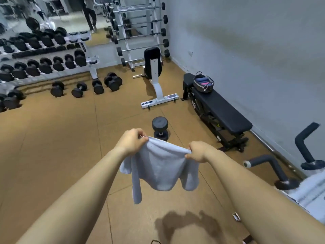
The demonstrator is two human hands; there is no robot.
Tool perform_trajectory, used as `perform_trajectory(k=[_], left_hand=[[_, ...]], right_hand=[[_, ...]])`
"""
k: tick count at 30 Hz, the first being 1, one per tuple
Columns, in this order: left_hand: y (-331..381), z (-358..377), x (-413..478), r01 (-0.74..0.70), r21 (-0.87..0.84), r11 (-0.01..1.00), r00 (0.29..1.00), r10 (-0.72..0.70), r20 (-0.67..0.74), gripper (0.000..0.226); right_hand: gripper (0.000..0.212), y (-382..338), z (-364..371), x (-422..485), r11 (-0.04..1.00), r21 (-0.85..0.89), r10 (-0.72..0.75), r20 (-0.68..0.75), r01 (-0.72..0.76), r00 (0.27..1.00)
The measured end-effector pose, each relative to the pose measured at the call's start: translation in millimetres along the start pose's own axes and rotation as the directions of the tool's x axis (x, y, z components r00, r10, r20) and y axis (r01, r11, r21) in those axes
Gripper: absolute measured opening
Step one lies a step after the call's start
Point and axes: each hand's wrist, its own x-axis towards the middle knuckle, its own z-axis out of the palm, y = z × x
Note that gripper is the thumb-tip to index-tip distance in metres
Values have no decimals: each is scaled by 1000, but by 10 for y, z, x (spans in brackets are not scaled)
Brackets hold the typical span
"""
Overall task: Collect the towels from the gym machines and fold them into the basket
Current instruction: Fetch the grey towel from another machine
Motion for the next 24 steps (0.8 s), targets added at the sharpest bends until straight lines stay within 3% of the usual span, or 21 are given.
perform_trajectory(k=[5, 16, 24], left_hand=[[218, -88, 1604, -97, 11, 995, 993, 96, 71, 11], [1388, 415, 5100, -256, 120, 959, 935, 214, 284, 16], [2442, 809, 7163, -352, 109, 929, 880, 289, 376, 17]], right_hand=[[27, 419, -633, 957, 990, 105, 102, -94, -92, 990], [44, 2287, -2000, 3158, 916, 330, 238, 5, -227, 971], [19, 3584, -2886, 4281, 833, 407, 413, -8, -375, 910]])
